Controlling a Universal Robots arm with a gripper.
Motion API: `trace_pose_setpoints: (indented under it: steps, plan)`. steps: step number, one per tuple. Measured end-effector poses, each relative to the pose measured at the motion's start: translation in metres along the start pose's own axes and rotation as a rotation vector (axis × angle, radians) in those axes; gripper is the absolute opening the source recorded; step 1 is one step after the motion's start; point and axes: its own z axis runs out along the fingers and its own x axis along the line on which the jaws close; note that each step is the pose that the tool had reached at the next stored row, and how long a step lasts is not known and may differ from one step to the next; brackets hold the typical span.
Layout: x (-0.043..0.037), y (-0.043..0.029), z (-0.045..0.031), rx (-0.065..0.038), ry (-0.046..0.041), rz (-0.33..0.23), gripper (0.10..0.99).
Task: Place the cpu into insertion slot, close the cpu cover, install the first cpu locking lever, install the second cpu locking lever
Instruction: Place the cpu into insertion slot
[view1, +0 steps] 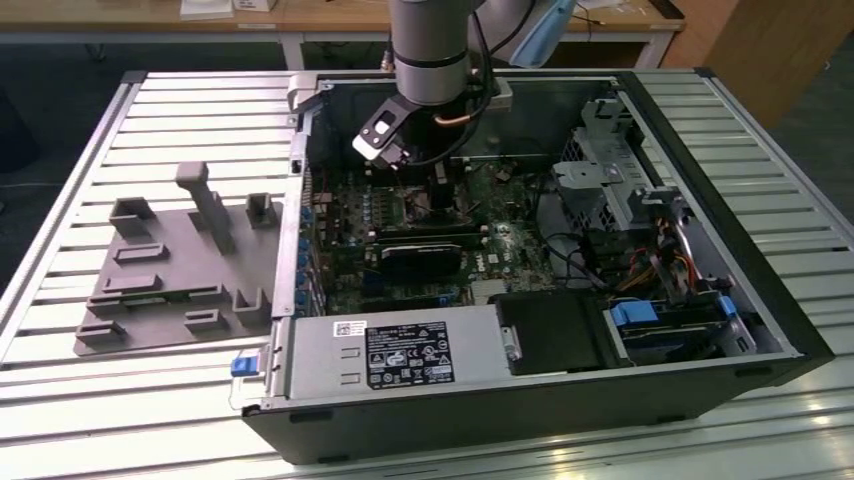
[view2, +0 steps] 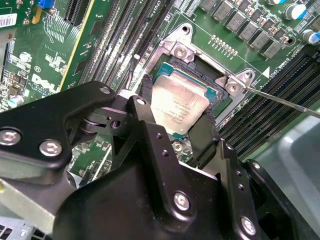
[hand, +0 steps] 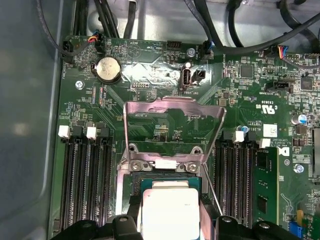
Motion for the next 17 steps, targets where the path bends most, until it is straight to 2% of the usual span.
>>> trace_pose_setpoints:
  steps: [2,4,13,16,17]
  plan:
    - [0.0,0.0,0.0,0.0,0.002,0.0,0.541]
    - [0.0001,-0.0001,0.0002,0.0,0.0092,0.001,0.541]
    - [0.0001,-0.0002,0.0019,0.001,0.0088,0.022,0.541]
    - [0.0001,-0.0002,0.0021,0.001,0.0213,0.023,0.541]
    - [0.0002,-0.0002,0.0021,0.001,0.0229,0.023,0.541]
